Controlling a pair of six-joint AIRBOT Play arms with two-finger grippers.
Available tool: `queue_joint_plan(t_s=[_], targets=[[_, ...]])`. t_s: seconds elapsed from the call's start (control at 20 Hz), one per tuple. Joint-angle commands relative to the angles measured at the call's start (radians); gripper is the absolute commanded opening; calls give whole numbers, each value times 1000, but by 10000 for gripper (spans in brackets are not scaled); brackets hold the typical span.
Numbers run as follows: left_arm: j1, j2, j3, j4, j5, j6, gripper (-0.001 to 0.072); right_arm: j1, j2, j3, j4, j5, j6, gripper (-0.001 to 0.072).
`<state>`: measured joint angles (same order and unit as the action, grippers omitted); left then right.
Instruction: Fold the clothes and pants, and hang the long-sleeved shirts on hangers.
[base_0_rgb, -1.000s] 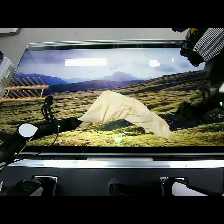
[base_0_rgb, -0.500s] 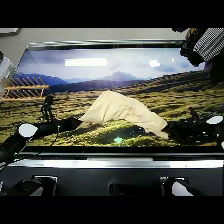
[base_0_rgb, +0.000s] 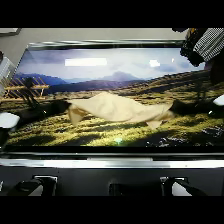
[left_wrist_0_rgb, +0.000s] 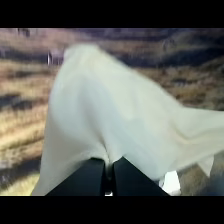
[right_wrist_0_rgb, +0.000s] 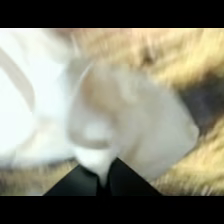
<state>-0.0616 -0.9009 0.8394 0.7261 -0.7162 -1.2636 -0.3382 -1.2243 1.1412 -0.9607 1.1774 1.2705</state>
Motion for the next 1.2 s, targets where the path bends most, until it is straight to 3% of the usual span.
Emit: queue_joint_plan(t_s=[0.0, 0.2, 0.3, 0.5, 0.6, 0.7, 0.8, 0.95, 1.05, 1.15], targets=[[188, 44, 318, 0, -90, 79, 19, -21, 90, 422, -30, -80, -17, 40], [415, 128, 643, 60, -180, 66, 19, -19, 230, 695, -143, -68, 80, 40], [477, 198, 663, 60, -220, 18, 19, -19, 310, 698, -155, -27, 115, 40], [492, 321, 662, 72, -208, 15, 19, -19, 422, 698, -179, 74, 150, 41], [492, 349, 662, 130, -273, -1, 19, -19, 436, 698, -230, 242, 200, 41], [492, 347, 638, 192, -407, -74, 19, -19, 412, 658, -248, 494, 220, 40], [489, 348, 521, 194, -466, -77, 19, -19, 398, 499, -254, 617, 222, 40], [462, 339, 206, 190, -439, -76, 18, -18, 384, 106, -254, 472, 222, 39], [405, 282, -6, 190, -288, -68, 18, -18, 300, -88, -190, 261, 223, 39], [317, 140, -109, 190, -64, -25, 19, -18, 133, -133, -100, 75, 234, 39]])
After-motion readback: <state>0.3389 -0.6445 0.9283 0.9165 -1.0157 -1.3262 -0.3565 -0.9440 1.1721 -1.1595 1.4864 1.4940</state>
